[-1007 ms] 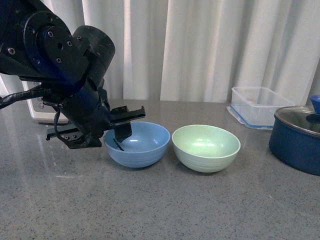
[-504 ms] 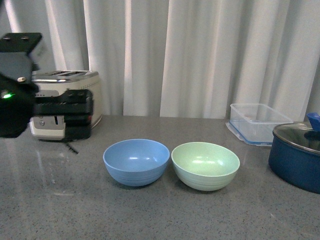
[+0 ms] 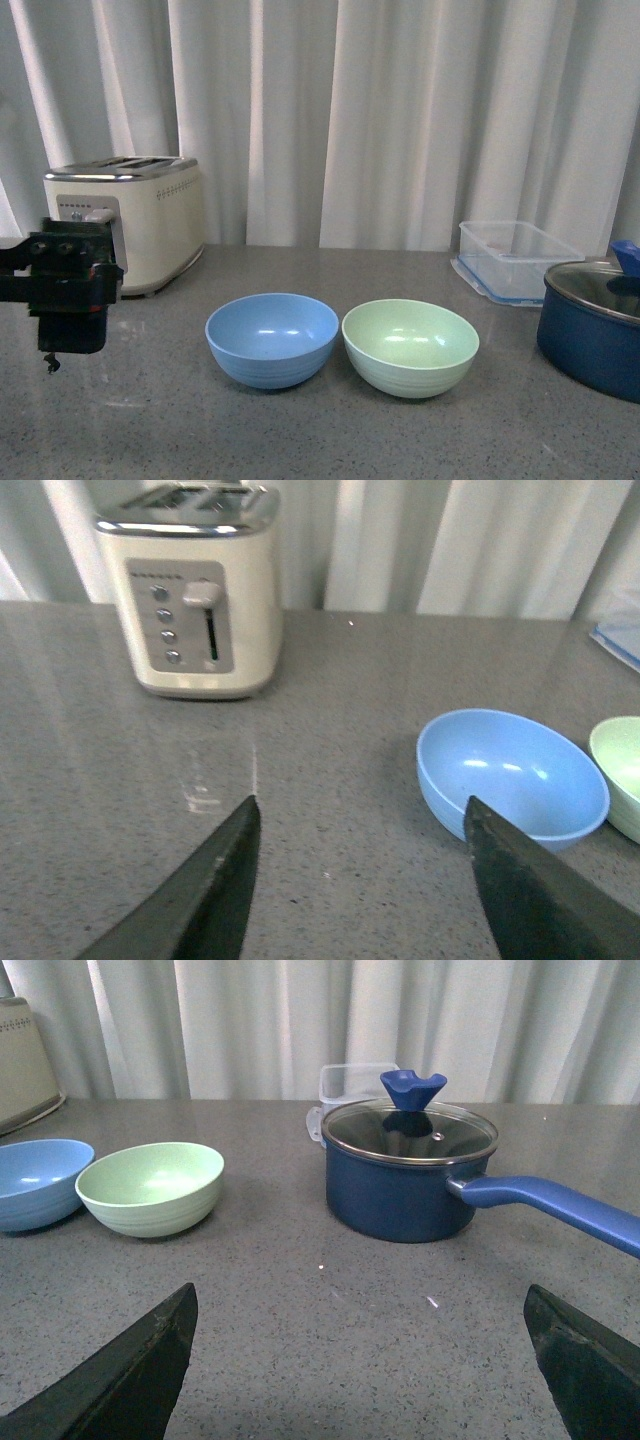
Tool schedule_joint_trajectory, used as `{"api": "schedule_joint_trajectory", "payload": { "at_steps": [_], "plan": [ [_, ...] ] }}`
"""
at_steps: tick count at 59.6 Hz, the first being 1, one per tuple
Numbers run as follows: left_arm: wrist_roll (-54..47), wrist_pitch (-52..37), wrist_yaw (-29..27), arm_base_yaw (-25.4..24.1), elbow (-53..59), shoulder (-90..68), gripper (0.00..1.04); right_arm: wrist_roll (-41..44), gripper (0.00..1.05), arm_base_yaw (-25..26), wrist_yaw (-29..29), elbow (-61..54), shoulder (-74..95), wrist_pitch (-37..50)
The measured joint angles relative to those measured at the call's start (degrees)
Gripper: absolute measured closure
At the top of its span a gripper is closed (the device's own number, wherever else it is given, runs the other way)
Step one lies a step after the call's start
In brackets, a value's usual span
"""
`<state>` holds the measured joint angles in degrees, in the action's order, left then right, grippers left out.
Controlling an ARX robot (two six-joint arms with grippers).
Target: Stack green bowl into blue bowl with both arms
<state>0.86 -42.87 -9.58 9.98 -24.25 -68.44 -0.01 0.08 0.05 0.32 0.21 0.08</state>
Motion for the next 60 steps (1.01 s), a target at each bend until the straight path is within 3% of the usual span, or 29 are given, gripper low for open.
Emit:
{"api": "schedule_joint_trajectory", "payload": {
  "at_steps": [18,36,60],
  "plan": [
    [-0.3,-1.7,3.8,-3.8,11.4,10.4,1.01,0.0,0.1,0.0,0.0,0.0,0.0,0.0],
    [-0.6,2.7,9.2,-9.7,18.0,21.5,1.01,0.0,0.1,0.0,0.0,0.0,0.0,0.0],
    [-0.6,8.3,9.4,-9.8,23.0,33.1,1.01,0.0,0.1,0.0,0.0,0.0,0.0,0.0]
  ]
}}
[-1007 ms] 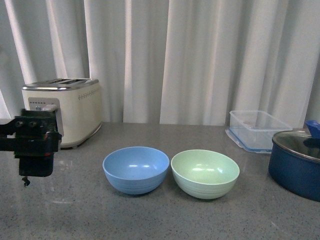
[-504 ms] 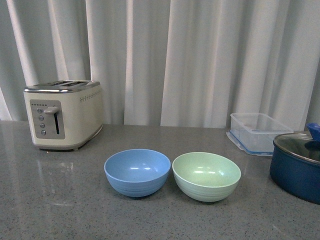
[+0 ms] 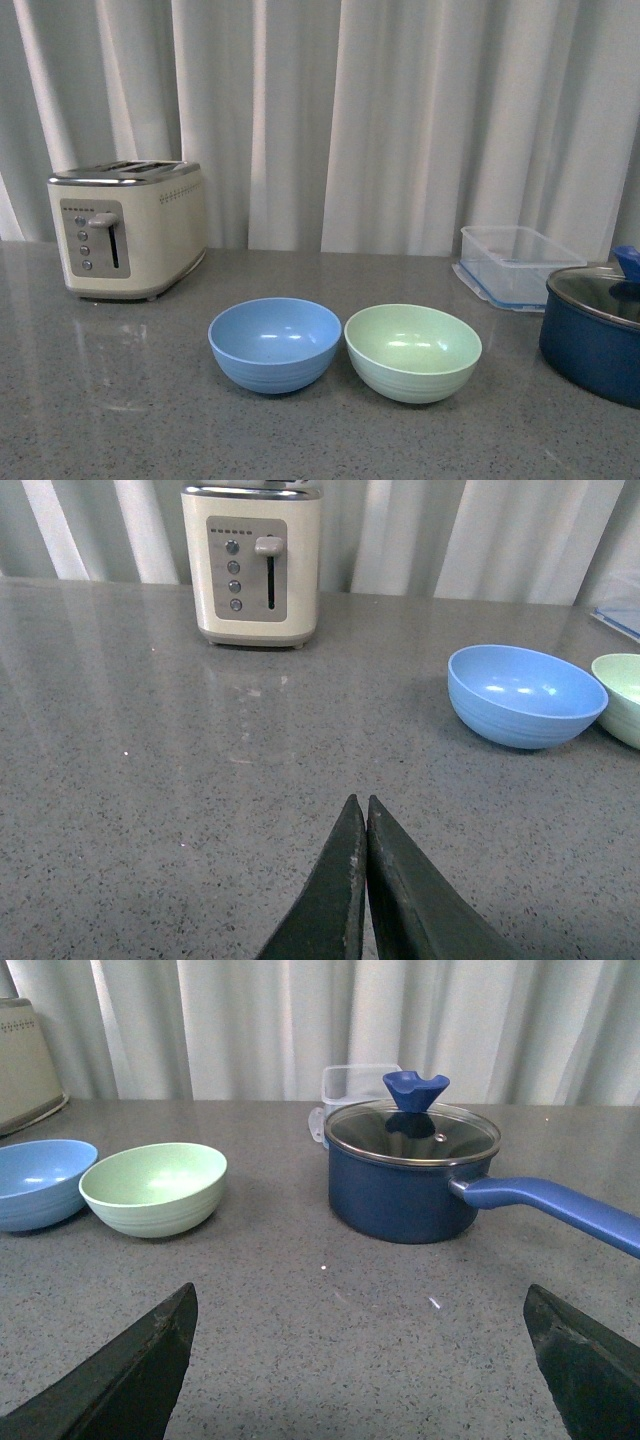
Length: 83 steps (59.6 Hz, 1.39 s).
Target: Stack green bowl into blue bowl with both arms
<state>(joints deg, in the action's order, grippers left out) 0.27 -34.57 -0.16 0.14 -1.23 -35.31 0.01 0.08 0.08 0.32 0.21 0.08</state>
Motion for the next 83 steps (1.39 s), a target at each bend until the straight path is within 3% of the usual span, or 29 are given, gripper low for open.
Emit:
{"api": "schedule_joint_trajectory", "payload": {
  "at_steps": [33,53,58,70,78,83],
  "plan": [
    [0.0,18.2,0.0,0.0,0.0,19.2,1.01,0.0,0.1,0.0,0.0,0.0,0.0,0.0],
    [0.0,24.5,0.0,0.0,0.0,25.5,1.01,0.0,0.1,0.0,0.0,0.0,0.0,0.0],
    [0.0,33.6,0.1,0.0,0.0,32.5,1.01,0.0,0.1,0.0,0.0,0.0,0.0,0.0],
    [0.0,34.5,0.0,0.0,0.0,35.1,1.01,0.0,0.1,0.0,0.0,0.0,0.0,0.0],
    [0.0,34.5,0.0,0.0,0.0,35.1,0.74,-0.1,0.1,0.0,0.3,0.2,0.4,-0.5],
    [0.0,34.5,0.0,0.0,0.0,35.1,0.58,-4.0,0.1,-1.4,1.9,11.2,15.9,-22.6]
  ]
}}
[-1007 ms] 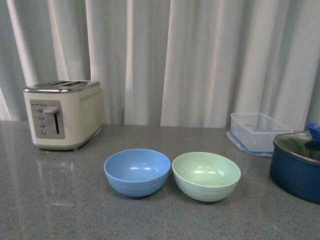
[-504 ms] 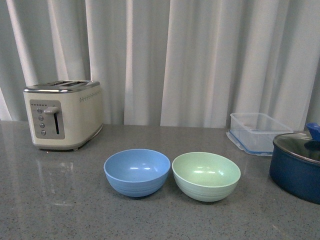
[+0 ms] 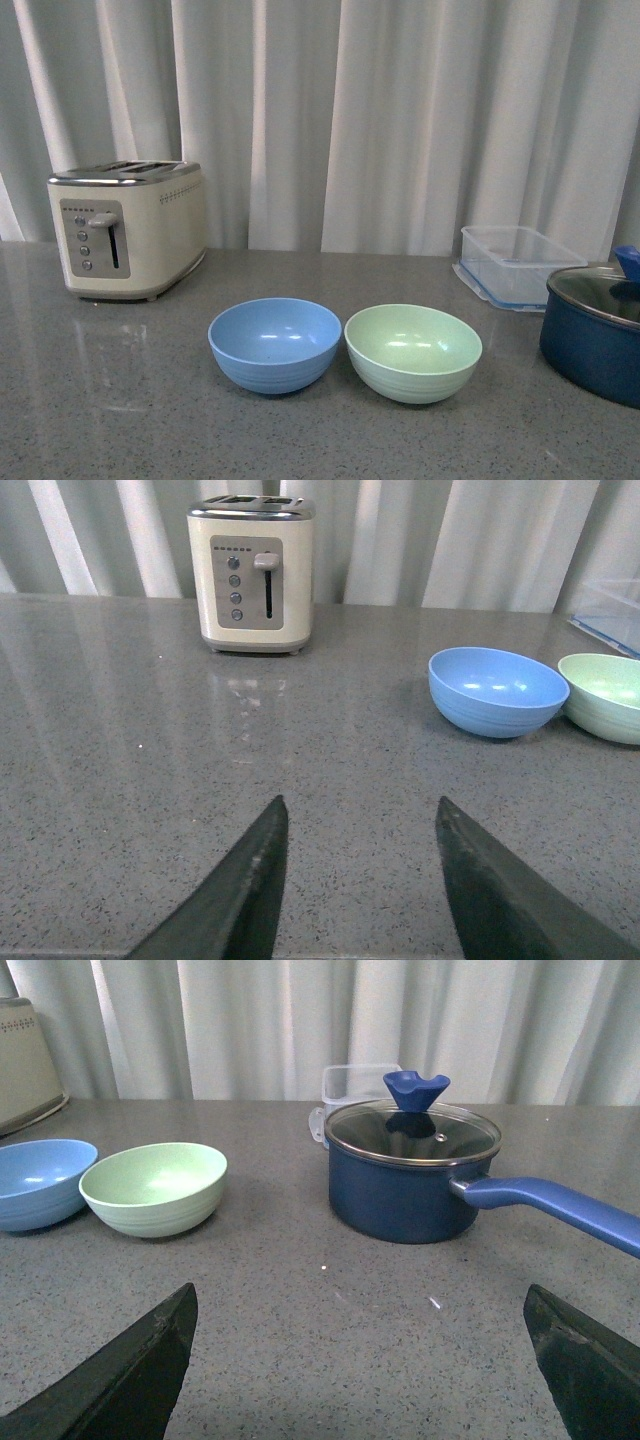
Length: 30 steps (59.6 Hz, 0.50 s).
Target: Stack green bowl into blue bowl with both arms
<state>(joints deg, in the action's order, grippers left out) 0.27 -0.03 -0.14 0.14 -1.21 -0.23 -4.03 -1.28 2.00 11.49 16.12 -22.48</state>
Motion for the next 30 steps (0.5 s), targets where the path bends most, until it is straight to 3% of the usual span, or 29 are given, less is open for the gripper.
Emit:
{"api": "schedule_joint_trajectory", "payload": {
  "at_steps": [6,19,30],
  "plan": [
    [0.0,0.0,0.1,0.0,0.0,0.0,0.42,-2.9,0.1,-4.0,-0.9,9.9,17.9,-11.2],
    [0.0,0.0,0.0,0.0,0.0,0.0,0.06,-5.4,0.1,-11.6,-1.7,25.9,40.6,-6.5],
    [0.0,0.0,0.0,0.0,0.0,0.0,0.07,-7.1,0.1,-14.0,-0.5,37.7,54.1,-5.3]
  ]
}}
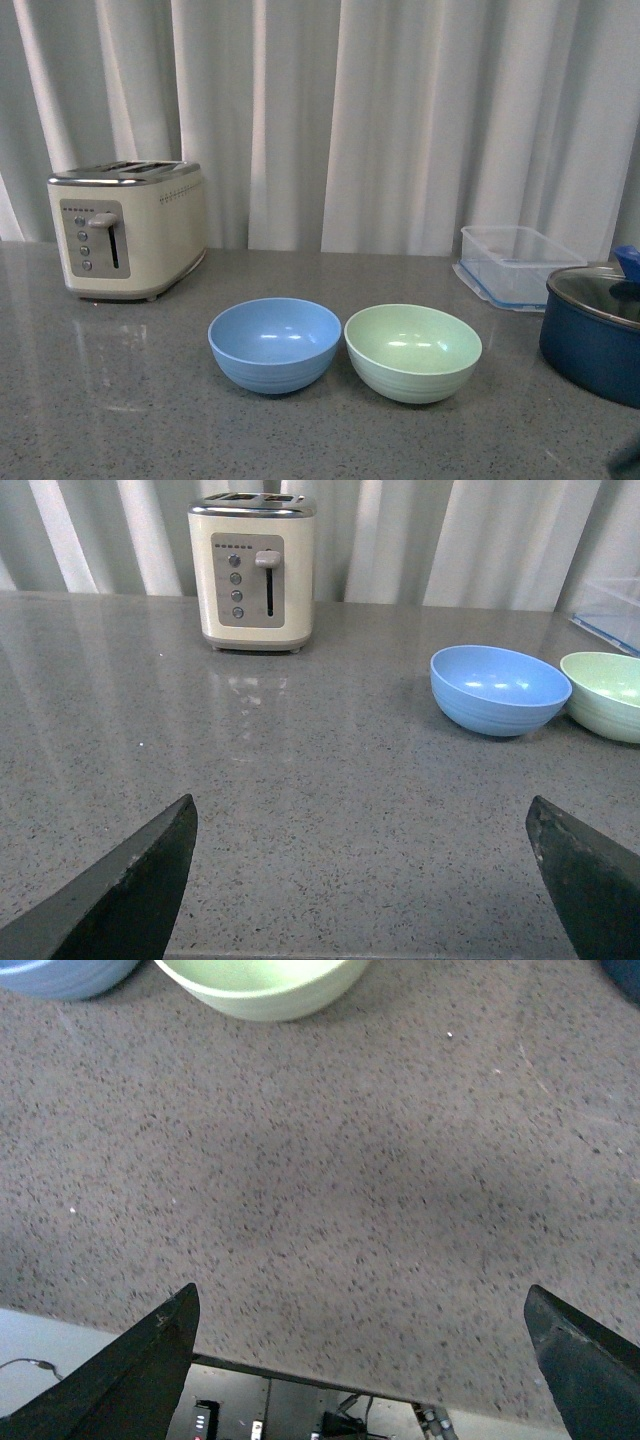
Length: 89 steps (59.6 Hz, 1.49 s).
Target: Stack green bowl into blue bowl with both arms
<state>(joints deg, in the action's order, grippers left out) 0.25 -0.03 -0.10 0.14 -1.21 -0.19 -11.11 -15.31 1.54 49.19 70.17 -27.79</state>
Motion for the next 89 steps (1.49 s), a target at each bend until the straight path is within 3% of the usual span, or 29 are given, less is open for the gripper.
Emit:
{"api": "schedule_joint_trajectory", "payload": {
  "at_steps": [24,47,89],
  "plan": [
    [0.0,0.0,0.0,0.0,0.0,0.0,0.07,-1.7,0.1,2.3,5.4,16.6,21.7,1.6],
    [0.0,0.0,0.0,0.0,0.0,0.0,0.07,-1.5,0.1,5.9,5.7,29.6,34.9,1.7],
    [0.0,0.0,0.0,0.0,0.0,0.0,0.07,1.5,0.1,6.1,5.9,38.0,45.3,2.1]
  ]
}}
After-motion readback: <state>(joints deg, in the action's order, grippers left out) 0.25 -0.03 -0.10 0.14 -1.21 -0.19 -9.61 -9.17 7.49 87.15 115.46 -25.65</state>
